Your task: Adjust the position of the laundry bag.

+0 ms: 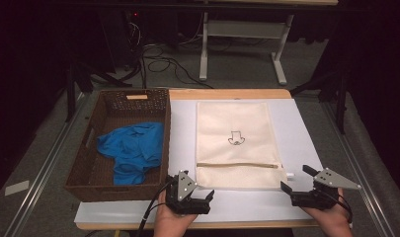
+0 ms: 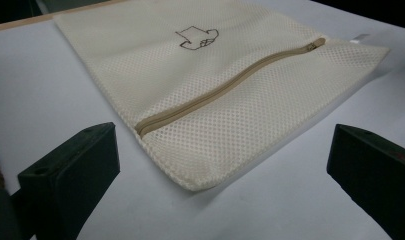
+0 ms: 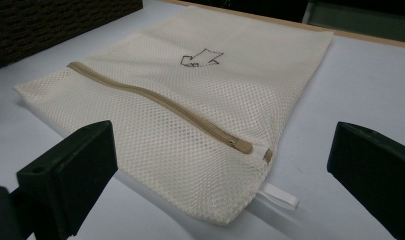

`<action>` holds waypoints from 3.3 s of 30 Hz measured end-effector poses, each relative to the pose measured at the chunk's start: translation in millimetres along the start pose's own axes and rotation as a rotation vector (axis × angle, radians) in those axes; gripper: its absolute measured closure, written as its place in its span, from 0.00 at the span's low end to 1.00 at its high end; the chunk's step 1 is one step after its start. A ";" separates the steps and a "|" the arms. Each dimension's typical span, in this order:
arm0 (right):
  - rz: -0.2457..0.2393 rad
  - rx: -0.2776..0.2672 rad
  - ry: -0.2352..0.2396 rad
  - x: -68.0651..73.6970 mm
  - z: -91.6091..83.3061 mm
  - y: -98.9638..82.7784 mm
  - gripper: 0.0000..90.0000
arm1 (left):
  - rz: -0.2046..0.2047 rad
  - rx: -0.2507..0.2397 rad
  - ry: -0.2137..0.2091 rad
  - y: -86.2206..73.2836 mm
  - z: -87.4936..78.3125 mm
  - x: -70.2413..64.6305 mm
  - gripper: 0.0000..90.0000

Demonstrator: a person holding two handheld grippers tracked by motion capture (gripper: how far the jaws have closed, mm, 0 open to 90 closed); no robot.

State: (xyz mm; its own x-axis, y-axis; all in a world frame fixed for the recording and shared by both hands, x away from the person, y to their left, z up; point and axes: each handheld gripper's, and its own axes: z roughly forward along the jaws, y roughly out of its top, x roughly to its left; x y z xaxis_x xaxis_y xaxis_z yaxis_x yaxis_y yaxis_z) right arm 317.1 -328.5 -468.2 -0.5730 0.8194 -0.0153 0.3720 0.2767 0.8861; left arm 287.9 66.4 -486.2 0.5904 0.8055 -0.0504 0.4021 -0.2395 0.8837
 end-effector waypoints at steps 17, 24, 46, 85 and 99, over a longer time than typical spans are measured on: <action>-0.006 -0.019 0.010 0.7 -2.4 1.8 0.00 | -0.016 -0.015 -0.004 1.8 -1.0 0.4 0.01; -0.006 -0.022 0.010 -0.2 -2.9 1.6 0.00 | -0.015 -0.014 -0.002 1.1 -0.7 1.2 0.01; -0.014 0.059 0.009 -0.5 26.2 2.7 0.07 | -0.051 0.130 0.049 0.9 44.9 5.7 0.19; 0.045 0.290 0.007 -23.6 50.0 -17.1 0.95 | -0.069 0.283 -0.020 -11.9 43.5 16.4 0.94; 0.025 0.286 0.054 -13.8 13.5 -31.1 0.95 | -0.010 0.328 -0.090 -21.8 18.8 -6.2 0.94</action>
State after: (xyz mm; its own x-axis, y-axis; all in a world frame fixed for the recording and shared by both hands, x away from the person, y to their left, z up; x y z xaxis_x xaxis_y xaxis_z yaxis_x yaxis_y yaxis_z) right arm 323.4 -341.6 -501.8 -0.5961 0.8021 0.0361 0.5726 0.3931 0.7195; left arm 288.7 56.4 -513.9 0.6392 0.7608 -0.1122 0.6032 -0.4055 0.6869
